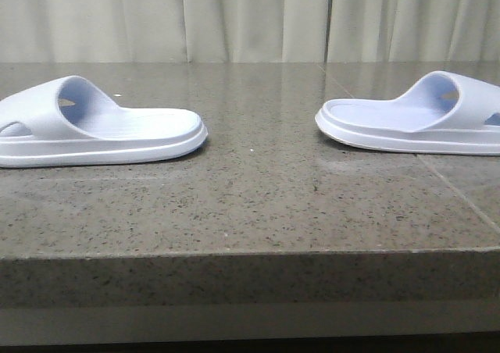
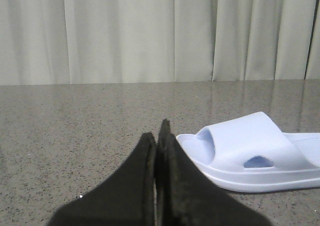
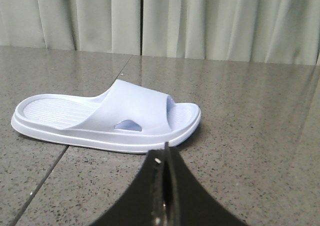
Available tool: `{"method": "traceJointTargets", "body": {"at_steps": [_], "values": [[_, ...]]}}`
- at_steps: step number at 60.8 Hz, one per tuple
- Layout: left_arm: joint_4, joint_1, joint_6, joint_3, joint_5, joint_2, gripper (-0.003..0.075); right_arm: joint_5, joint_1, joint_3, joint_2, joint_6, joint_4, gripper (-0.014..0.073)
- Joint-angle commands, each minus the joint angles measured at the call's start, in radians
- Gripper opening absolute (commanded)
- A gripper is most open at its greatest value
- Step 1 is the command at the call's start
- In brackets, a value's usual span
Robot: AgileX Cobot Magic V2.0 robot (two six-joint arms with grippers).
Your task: Insert blue slippers together front up
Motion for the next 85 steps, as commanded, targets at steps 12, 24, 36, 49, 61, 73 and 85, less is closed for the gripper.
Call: {"method": "traceJointTargets", "body": {"at_steps": [12, 24, 36, 49, 61, 73, 85], "values": [[0.002, -0.007, 0.0, 0.006, -0.098, -0.017, -0.002, -0.089, -0.003, -0.005, -0.017, -0.002, -0.014, -0.0118], [-0.031, -0.007, 0.0, 0.004, -0.185, -0.017, -0.002, -0.089, -0.003, -0.005, -0.017, -0.002, -0.014, -0.0118], [-0.041, -0.007, 0.0, -0.066, -0.137, -0.017, -0.002, -0.088, -0.003, -0.037, -0.017, -0.002, -0.014, -0.0118], [-0.041, -0.007, 0.0, -0.262, 0.073, 0.006, -0.002, 0.042, -0.003, -0.199, 0.001, -0.002, -0.014, -0.0118], [-0.041, -0.007, 0.0, -0.454, 0.3, 0.125, -0.002, 0.169, -0.003, -0.391, 0.111, -0.002, -0.014, -0.0118], [-0.041, -0.007, 0.0, -0.61, 0.495, 0.296, -0.002, 0.34, -0.003, -0.555, 0.275, -0.002, -0.014, -0.0118], [-0.053, -0.007, 0.0, -0.63, 0.531, 0.412, -0.002, 0.445, -0.003, -0.6, 0.418, -0.002, -0.014, -0.0118]]}}
